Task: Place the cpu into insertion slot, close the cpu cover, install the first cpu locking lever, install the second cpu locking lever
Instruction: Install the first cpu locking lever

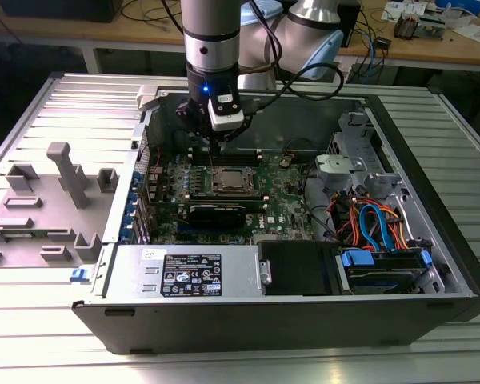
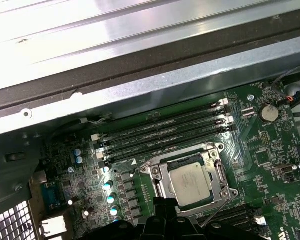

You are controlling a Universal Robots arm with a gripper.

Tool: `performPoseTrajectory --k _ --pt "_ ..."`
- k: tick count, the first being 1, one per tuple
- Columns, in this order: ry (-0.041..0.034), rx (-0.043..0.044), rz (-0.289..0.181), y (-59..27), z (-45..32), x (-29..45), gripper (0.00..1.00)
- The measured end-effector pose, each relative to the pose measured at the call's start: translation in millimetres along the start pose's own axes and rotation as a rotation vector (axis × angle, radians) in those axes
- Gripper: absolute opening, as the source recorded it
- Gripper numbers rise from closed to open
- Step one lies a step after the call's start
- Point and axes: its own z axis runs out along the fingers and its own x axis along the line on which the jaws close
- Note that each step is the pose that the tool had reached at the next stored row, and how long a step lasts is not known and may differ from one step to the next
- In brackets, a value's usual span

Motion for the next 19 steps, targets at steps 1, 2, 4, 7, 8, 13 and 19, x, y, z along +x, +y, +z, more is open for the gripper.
performPoseTrajectory --k 1,2,4,7,8,13,19 --pt "0.0 0.0 0.0 0.0 0.0 0.0 0.11" --pt "0.0 0.0 0.0 0.0 0.0 0.0 0.11" --pt "0.0 -0.0003 -0.001 -0.1 0.1 0.3 0.11" --pt "0.0041 -0.0129 -0.021 -0.7 0.0 2.7 0.11" --pt "0.0047 -0.0138 -0.037 -0.8 0.1 2.9 0.11" --pt "0.0082 -0.016 -0.136 -0.9 0.1 3.4 0.11" --pt "0.0093 -0.0167 -0.168 -2.8 0.0 9.9 0.11"
